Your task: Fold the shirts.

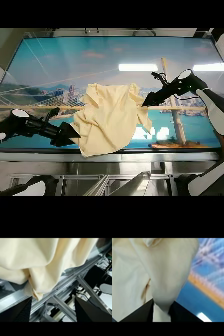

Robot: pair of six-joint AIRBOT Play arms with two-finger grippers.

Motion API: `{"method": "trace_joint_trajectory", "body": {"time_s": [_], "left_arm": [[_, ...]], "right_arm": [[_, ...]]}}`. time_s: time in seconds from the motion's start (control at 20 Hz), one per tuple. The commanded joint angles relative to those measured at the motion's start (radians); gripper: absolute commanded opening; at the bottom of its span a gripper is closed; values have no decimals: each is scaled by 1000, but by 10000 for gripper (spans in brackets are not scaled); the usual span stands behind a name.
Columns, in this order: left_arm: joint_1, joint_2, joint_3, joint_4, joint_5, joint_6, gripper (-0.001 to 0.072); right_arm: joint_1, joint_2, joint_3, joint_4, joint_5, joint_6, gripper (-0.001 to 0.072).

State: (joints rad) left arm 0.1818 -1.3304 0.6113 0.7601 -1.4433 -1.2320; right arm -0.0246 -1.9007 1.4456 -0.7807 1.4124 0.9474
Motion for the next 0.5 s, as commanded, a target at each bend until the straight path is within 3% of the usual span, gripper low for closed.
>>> {"method": "trace_joint_trajectory", "body": {"time_s": [0.0, 0.05, 0.2, 0.35, 0.4, 0.45], "left_arm": [[-93, -89, 45, 10, 86, -15, 552], [-109, -130, 83, 19, 85, -15, 521], [-150, -251, 206, 171, 78, -69, 474], [-179, -343, 329, 274, 37, -89, 99], [-185, -362, 381, 267, 27, -85, 15], [-194, -373, 437, 267, 22, -85, 14]], "right_arm": [[7, -7, 1, 12, -9, -14, 176], [7, -7, 1, 12, -9, -14, 33], [6, -7, 1, 19, -9, -25, 17], [-1, -6, 1, 19, -9, -35, 17], [-8, -6, 1, 19, -9, -35, 17], [-18, -3, 1, 19, -9, -32, 17]]}}
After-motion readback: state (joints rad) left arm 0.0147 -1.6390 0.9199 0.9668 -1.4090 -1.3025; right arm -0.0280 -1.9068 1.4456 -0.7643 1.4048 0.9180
